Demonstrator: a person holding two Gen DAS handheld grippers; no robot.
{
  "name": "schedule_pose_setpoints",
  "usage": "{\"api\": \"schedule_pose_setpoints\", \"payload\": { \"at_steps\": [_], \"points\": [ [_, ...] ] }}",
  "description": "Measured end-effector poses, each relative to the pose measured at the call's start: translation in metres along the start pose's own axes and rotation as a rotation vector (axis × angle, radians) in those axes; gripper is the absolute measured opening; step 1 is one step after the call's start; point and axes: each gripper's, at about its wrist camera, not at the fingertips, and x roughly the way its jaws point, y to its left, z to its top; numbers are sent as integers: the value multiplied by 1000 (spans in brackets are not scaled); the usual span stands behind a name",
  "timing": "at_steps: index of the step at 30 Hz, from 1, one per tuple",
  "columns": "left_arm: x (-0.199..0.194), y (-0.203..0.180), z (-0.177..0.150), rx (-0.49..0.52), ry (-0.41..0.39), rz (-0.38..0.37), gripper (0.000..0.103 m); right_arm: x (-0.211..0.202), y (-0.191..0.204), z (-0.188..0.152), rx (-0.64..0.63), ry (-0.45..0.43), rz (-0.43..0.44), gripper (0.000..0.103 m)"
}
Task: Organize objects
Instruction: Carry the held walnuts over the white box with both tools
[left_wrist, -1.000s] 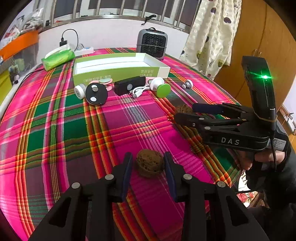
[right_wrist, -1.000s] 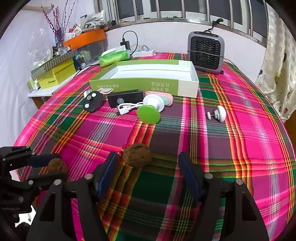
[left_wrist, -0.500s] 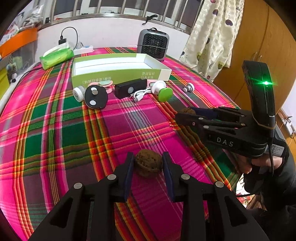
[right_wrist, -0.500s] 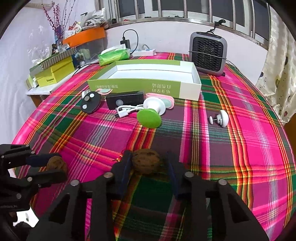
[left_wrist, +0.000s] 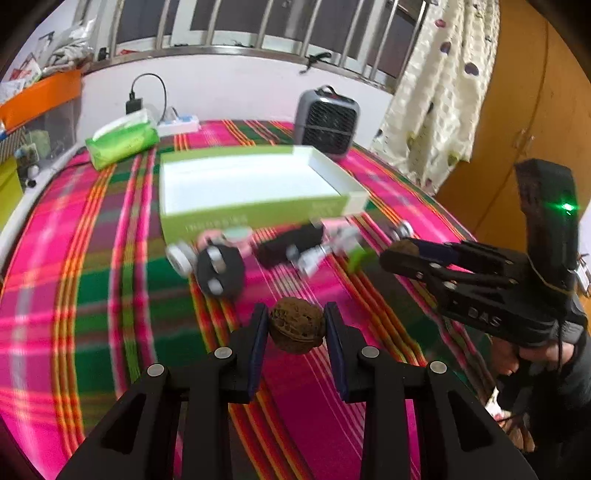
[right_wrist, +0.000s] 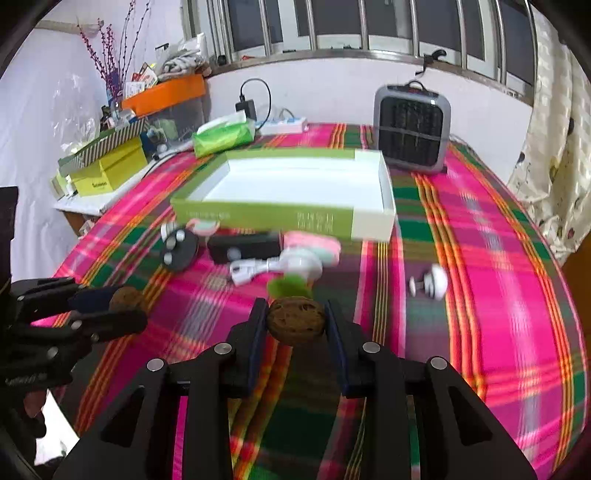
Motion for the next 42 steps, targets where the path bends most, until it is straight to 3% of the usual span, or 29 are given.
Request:
{"api": "schedule_pose_setpoints", "payload": {
  "at_steps": [9, 20, 28, 42],
  "points": [
    [14, 28, 45, -36, -49, 19, 28, 15, -2, 41, -17, -25, 6, 32],
    [54, 54, 83, -46, -9, 63, 28, 58, -20, 87, 15, 18, 16, 32],
    [83, 62, 97, -54, 42, 97, 28, 97, -31, 93, 33, 106, -1, 32],
    [108, 69, 103, -66, 103, 113, 28, 119, -42, 95, 33, 166, -29, 32]
  ]
}}
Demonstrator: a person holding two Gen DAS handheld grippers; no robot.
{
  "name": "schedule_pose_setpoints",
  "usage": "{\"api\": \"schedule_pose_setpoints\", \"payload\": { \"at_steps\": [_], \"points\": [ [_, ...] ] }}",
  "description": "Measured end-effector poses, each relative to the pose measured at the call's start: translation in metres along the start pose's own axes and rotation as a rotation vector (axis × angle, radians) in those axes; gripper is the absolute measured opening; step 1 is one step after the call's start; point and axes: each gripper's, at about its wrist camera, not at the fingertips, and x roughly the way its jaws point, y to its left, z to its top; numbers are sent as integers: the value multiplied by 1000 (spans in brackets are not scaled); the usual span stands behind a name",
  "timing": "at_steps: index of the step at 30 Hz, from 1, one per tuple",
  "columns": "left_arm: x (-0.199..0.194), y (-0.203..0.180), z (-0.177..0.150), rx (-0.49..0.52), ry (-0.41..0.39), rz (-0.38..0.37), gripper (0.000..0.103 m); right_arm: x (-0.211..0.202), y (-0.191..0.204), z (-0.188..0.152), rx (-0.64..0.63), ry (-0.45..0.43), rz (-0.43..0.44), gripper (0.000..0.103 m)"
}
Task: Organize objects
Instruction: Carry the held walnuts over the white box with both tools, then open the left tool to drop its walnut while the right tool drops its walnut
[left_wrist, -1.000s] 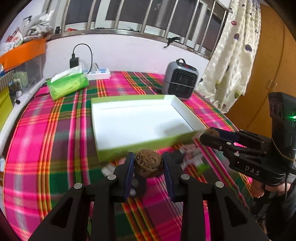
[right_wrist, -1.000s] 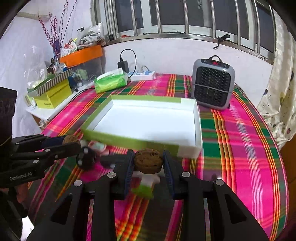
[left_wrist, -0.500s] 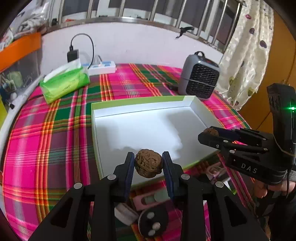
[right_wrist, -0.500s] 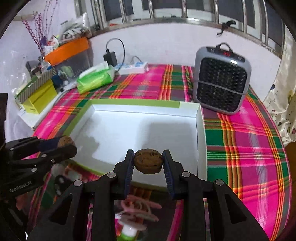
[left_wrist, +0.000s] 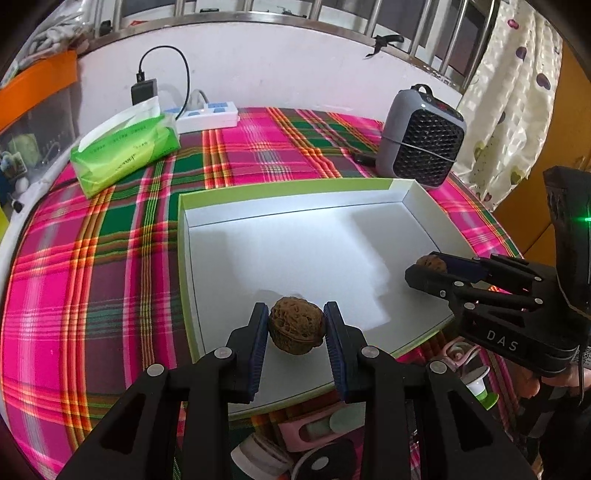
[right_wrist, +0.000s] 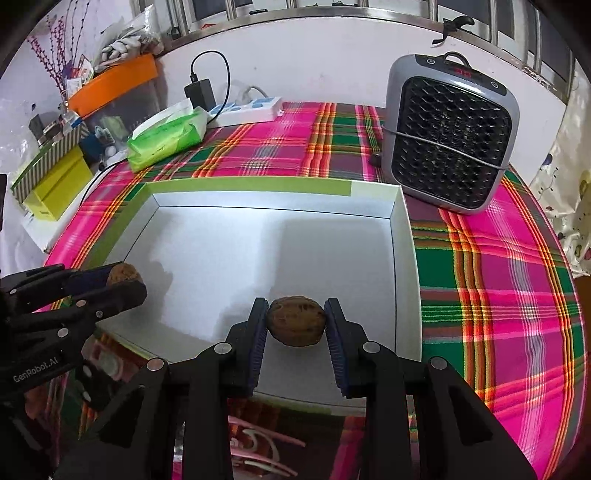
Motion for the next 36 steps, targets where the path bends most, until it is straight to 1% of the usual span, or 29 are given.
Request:
{"api": "schedule_pose_setpoints", "payload": {
  "at_steps": [8, 15, 16, 18, 20, 26, 36],
  "points": [
    [3, -1, 0, 8, 3, 18, 28, 2, 2, -1, -10, 2, -26, 32],
    [2, -1, -1, -1, 1, 10, 29, 3, 0, -2, 5, 2, -30, 33],
    [2, -1, -1, -2, 1, 12, 29, 3, -1, -2, 14, 3, -23, 34],
    [2, 0, -1, -3, 1, 10, 30, 2, -2, -2, 28, -1, -9, 41],
    [0, 0, -2, -9, -3, 5, 32, 0, -3, -2, 36, -10, -12, 44],
    [-16, 1, -4, -24, -46, 4, 34, -14, -5, -4, 58, -52, -9, 45],
    [-57, 7, -27, -60, -127, 22, 35, -51, -7, -21, 77, -137, -17, 47]
  ]
}}
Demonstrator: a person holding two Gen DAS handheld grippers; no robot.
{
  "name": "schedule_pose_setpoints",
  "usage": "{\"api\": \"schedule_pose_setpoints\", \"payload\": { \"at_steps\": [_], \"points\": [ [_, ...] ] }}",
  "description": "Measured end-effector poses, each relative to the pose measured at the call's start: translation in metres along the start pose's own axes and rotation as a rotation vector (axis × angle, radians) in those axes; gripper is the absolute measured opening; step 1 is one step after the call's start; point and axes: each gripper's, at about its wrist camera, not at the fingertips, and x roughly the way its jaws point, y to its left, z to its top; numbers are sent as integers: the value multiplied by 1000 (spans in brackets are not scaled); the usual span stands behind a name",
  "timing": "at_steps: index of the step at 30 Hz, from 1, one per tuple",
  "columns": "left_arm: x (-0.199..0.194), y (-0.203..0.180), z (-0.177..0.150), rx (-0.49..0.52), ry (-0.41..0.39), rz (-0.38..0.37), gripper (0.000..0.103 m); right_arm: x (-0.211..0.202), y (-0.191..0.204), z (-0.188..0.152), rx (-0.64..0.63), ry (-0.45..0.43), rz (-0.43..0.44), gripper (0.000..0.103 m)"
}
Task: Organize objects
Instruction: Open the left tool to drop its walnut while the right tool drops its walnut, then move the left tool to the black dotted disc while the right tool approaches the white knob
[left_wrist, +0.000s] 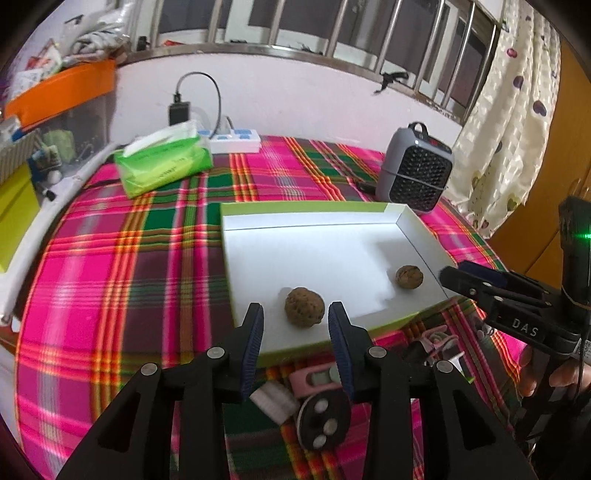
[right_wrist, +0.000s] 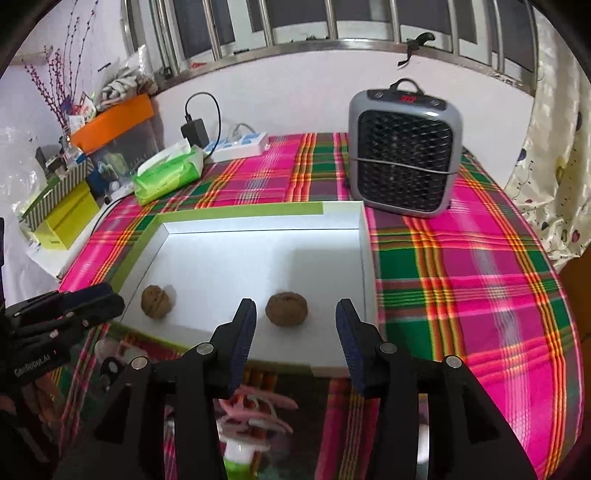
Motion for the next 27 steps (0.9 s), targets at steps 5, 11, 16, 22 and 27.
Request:
{"api": "schedule_pose_setpoints", "payload": {
  "at_steps": [5, 11, 16, 22, 27],
  "points": [
    [-21, 6, -15, -22, -32, 8, 35, -23, -8, -13, 22, -39, -18, 51],
    [-32, 13, -44, -77, -23, -24, 34, -48, -21, -34, 41, -64, -58, 51],
    [-39, 15, -62, -97, -26, -60, 35, -61, -35, -57, 75, -57, -79, 52],
    [-40, 18, -77, -117, -1, -77, 35, -69, -53, -78, 127, -38, -110, 52],
    [-36, 21, -85, -143, 24, -92, 35, -67, -64, -86, 151, -20, -106, 52]
  ]
}}
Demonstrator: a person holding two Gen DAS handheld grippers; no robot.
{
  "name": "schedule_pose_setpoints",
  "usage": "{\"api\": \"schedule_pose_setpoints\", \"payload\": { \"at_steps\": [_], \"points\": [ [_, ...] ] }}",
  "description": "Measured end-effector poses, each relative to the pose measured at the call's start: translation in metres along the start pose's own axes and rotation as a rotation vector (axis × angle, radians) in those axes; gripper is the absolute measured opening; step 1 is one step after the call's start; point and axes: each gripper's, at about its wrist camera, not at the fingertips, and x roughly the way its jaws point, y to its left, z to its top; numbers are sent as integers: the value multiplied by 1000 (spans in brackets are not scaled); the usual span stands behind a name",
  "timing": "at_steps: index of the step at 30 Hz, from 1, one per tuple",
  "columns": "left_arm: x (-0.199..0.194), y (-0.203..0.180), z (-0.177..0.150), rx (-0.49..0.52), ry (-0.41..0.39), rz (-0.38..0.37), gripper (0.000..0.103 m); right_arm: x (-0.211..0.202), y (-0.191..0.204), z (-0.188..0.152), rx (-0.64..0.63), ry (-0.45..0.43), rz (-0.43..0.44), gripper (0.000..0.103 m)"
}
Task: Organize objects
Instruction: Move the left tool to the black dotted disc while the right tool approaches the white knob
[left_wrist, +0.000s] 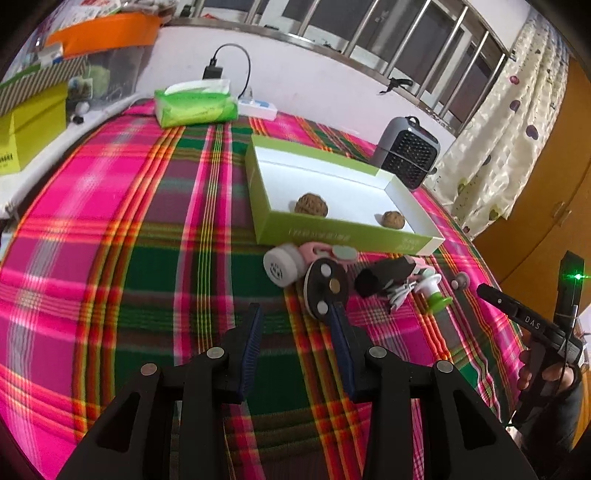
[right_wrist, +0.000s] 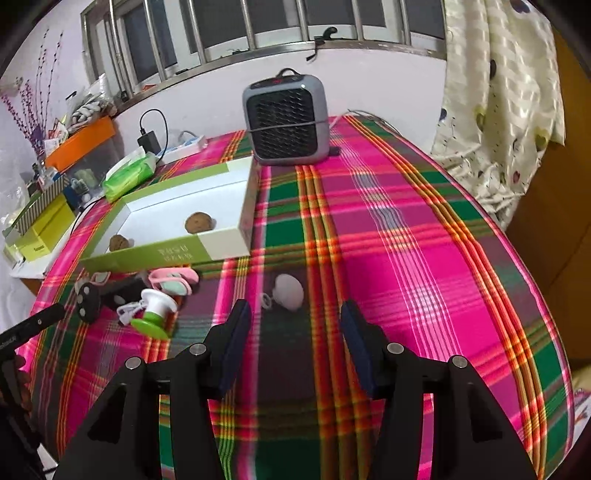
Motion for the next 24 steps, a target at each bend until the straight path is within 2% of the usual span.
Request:
{"api": "schedule_pose_setpoints", "payload": {
  "at_steps": [16, 24],
  "points": [
    [19, -15, 0, -6, 67, -71, 35, 30, 6, 8, -54, 75, 35, 52],
    [28, -18, 9, -13, 66, -48, 35, 40, 4, 17, -57, 91, 43, 52]
  ]
}}
